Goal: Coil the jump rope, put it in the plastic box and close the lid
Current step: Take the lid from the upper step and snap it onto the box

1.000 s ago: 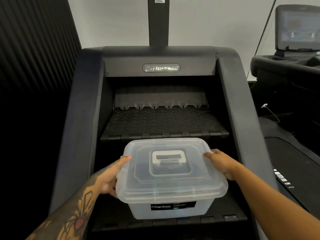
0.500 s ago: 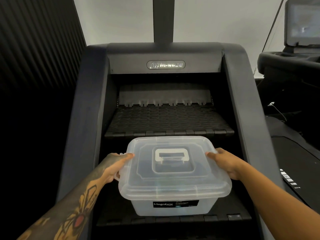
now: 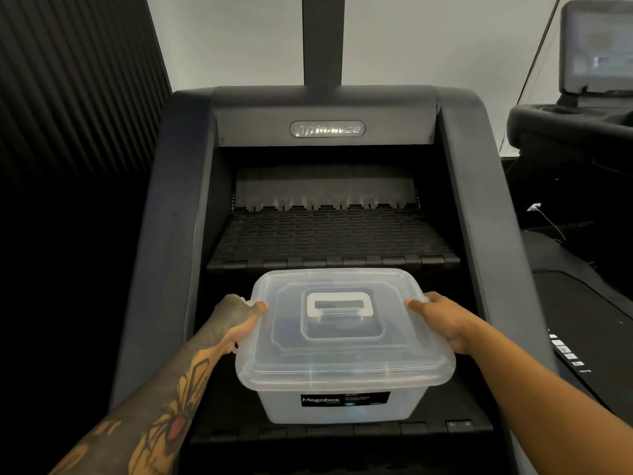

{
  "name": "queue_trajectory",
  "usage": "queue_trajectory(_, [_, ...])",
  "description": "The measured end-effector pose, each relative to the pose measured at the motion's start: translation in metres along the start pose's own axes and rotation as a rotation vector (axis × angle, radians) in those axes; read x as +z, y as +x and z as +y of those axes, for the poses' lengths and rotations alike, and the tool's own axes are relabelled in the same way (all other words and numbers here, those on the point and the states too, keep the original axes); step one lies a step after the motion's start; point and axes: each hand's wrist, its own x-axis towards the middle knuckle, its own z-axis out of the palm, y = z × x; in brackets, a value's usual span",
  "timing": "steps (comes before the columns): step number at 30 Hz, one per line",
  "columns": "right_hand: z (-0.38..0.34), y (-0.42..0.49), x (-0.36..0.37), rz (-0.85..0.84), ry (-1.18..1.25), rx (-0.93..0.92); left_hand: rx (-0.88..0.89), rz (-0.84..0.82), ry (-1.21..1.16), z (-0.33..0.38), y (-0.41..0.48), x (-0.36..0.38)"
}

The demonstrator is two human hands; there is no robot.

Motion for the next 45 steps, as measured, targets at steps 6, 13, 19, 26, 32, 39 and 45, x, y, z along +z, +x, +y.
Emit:
queue_trajectory(6, [0.001, 0.002, 0.001, -0.009, 0.028, -0.001, 0.109, 0.215, 0.233, 0.005, 0.000, 0.016])
queue_trajectory(13, [0.011, 0.000, 0.001, -0.119, 0.241, 0.146, 0.373, 0.246, 0.551, -0.006, 0.004, 0.028])
queue_trajectory(19, [0.008, 0.000, 0.004, 0.093, 0.123, 0.080, 0.569, -0.040, 0.815, 0.004, 0.005, 0.044])
queue_trajectory(26, [-0.005, 0.000, 0.018, 0.410, -0.505, -0.089, 0.555, 0.002, 0.869, 0.002, 0.006, 0.047])
queue_trajectory(32, [-0.006, 0.004, 0.022, 0.492, -0.588, -0.100, 0.560, 0.000, 0.883, 0.001, 0.006, 0.047])
queue_trajectory(39, [-0.003, 0.003, 0.029, 0.511, -0.627, -0.186, 0.567, 0.012, 0.884, 0.000, 0.007, 0.048])
queue_trajectory(45, [-0.006, 0.003, 0.030, 0.425, -0.630, -0.391, 0.576, 0.022, 0.846, -0.003, 0.008, 0.048])
